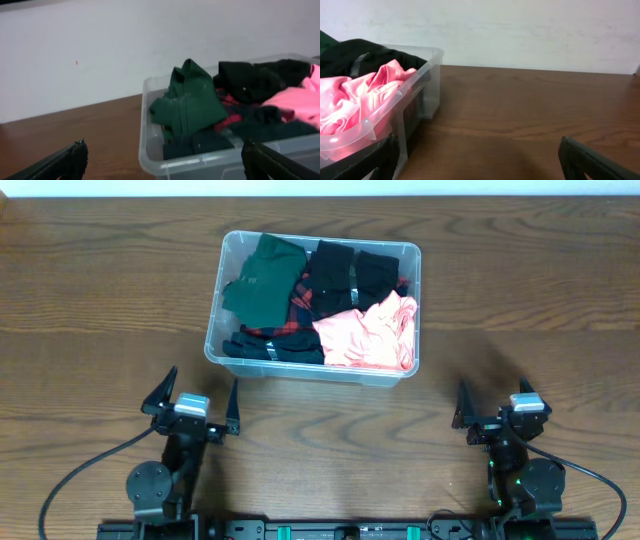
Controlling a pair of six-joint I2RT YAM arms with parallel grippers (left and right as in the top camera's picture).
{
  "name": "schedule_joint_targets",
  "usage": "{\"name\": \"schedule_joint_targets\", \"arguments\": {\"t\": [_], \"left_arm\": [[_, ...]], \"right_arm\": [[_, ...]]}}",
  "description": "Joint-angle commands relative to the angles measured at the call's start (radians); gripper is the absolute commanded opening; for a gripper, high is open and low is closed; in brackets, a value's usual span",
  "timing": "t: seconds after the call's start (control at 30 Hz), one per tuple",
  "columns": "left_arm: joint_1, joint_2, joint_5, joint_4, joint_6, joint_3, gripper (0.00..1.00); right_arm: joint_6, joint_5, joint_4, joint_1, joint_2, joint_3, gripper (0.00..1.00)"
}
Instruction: Pack container
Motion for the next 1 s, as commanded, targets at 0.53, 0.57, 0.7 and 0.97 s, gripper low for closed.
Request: {"name": "schedule_joint_targets", "arguments": {"t": [0.53,0.57,0.7,0.97], "left_arm": [[-0.001,-0.077,-0.198,-0.133,-0.254,-0.091,0.98],[-0.001,-0.077,-0.201,-0.134,-0.254,-0.091,0.98],[-0.001,-0.077,-0.208,-0.132,-0.254,-0.091,0.98],[-0.002,-0.074,-0.208,-0.132,-0.254,-0.091,0.98]], "right_arm": [[0.007,0.011,-0.003,-0.008,-0.007,-0.003,0.99],[0.007,0.011,-0.003,-0.008,-0.007,-0.003,0.99],[0.007,0.011,-0.003,-0.008,-0.007,-0.003,0.99],[0.007,0.011,-0.003,-0.008,-0.007,-0.003,0.99]]}}
